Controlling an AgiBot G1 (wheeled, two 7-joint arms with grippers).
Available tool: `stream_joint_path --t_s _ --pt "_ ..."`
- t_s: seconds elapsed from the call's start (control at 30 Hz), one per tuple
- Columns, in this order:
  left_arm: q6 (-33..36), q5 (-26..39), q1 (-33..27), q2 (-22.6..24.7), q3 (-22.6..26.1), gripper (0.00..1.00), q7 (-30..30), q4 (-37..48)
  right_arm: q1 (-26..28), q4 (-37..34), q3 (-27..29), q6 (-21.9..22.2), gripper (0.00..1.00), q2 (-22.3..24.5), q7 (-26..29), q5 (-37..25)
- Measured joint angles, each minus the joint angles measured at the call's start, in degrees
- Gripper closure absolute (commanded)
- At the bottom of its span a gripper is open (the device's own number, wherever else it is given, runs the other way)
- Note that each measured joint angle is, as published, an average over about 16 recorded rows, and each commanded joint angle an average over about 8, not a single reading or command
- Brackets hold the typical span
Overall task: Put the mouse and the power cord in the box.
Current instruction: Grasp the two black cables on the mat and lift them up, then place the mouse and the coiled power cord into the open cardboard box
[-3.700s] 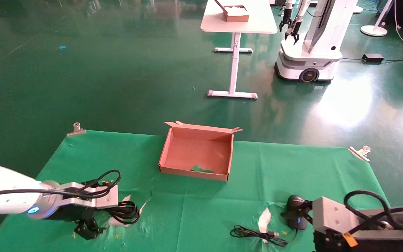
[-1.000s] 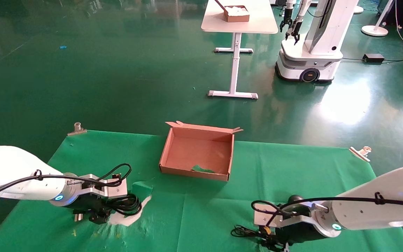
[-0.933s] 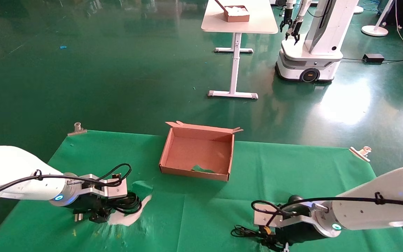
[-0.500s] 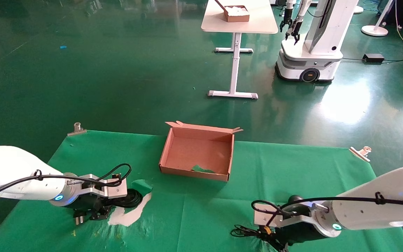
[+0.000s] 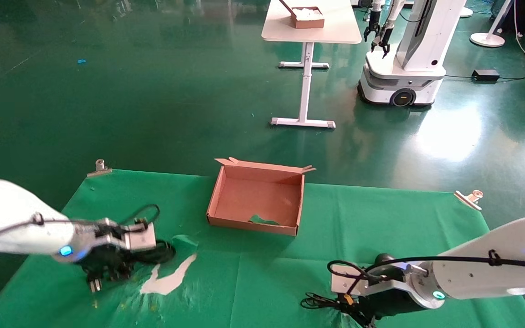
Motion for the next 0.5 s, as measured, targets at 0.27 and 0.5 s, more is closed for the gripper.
stream_joint_path --t_s 0.27,0.5 --pt "5.18 -7.18 -5.96 -1.00 -3.91 1.00 3.39 1.66 0.64 4.94 2.19 -0.56 1.00 4.52 2.31 1.41" --pt "4.38 -13.79 -9.55 2.66 -7.54 1.00 8.49 5.78 1.79 9.74 4.03 0.43 1.00 8.98 6.27 -0.18"
